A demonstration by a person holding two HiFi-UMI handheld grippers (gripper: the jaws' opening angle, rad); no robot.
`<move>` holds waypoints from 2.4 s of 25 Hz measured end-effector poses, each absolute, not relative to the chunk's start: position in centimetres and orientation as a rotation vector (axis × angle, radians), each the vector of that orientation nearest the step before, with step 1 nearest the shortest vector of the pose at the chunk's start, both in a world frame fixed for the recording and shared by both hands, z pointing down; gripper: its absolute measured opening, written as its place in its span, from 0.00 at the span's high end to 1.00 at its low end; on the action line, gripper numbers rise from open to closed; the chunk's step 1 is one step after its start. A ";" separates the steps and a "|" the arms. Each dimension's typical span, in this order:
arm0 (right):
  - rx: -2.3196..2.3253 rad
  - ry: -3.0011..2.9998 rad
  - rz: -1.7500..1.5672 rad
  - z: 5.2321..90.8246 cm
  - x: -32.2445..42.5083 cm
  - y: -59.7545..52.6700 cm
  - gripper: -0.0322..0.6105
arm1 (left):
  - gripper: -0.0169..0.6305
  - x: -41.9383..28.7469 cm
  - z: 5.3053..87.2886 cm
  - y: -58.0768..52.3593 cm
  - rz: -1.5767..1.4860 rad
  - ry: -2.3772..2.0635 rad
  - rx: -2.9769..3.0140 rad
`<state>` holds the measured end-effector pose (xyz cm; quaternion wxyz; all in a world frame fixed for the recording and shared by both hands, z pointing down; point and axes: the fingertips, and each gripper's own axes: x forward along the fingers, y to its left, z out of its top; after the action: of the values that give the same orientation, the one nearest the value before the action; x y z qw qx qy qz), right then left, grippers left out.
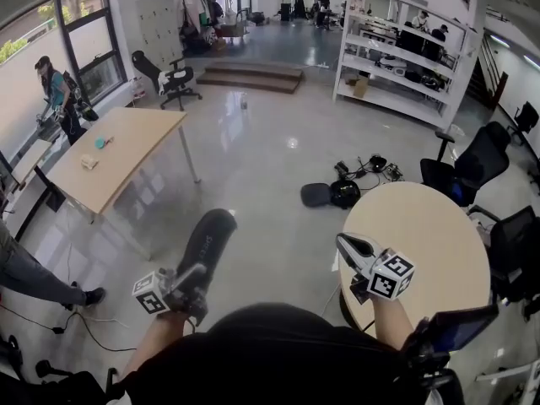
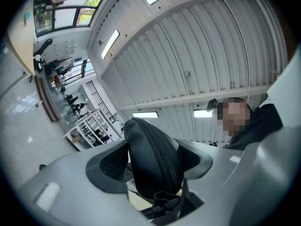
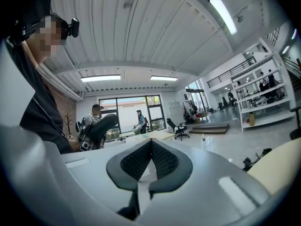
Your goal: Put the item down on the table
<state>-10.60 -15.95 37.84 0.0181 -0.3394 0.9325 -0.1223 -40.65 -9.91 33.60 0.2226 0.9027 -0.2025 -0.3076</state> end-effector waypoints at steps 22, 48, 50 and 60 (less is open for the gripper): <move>-1.557 2.714 -0.408 38.5 -4.9 -40.9 0.93 | 0.51 -36.3 36.3 -45.3 -0.774 -0.143 2.441; -2.211 2.051 -0.537 43.2 15.5 -41.9 0.93 | 0.52 -10.1 38.2 -63.8 -0.432 0.473 2.243; -2.215 2.034 -0.513 43.0 18.5 -41.5 0.93 | 0.52 -6.7 37.2 -63.3 -0.403 0.496 2.254; -2.298 1.810 -0.488 47.5 28.4 -33.9 0.93 | 0.52 9.9 38.2 -57.0 -0.124 0.735 2.243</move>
<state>28.37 -33.91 47.45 0.0878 -0.7719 0.6080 -0.1639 9.92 -56.99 38.24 0.3793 0.8781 0.2877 -0.0485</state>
